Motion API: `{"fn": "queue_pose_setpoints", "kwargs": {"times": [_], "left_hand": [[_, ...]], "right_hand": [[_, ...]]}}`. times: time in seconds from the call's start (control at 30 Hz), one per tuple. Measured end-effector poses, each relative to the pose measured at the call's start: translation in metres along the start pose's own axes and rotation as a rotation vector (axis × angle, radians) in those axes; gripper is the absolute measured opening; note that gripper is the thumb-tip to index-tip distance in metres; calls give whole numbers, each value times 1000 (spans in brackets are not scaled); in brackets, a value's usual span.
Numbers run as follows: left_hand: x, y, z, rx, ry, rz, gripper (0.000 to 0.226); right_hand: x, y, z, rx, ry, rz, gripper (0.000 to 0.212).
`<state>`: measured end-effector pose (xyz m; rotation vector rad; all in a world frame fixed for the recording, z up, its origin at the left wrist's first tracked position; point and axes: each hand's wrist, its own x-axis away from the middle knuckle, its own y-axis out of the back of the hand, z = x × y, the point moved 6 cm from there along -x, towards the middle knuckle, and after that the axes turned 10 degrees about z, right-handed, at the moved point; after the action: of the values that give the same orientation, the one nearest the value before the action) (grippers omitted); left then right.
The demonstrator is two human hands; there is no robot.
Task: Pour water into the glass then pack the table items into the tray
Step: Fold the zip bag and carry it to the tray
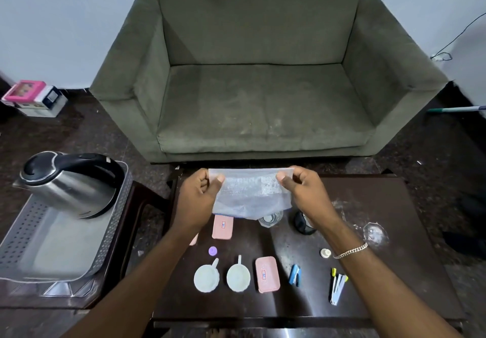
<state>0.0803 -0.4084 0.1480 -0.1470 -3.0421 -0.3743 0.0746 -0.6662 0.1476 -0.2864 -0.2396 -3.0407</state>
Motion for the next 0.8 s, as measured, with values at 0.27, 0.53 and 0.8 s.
{"fn": "queue_pose_setpoints", "kwargs": {"times": [0.27,0.53,0.8], "left_hand": [[6,-7,-7,-31,-80,62,26],[11,6,0,-82,-14,134,49],[31,66,27,-85,33,169,70]], "right_hand": [[4,-15,4,-8,80,-114,33],[6,-45,8,90,36,169,40],[-1,-105,19,217,10,372,66]]}}
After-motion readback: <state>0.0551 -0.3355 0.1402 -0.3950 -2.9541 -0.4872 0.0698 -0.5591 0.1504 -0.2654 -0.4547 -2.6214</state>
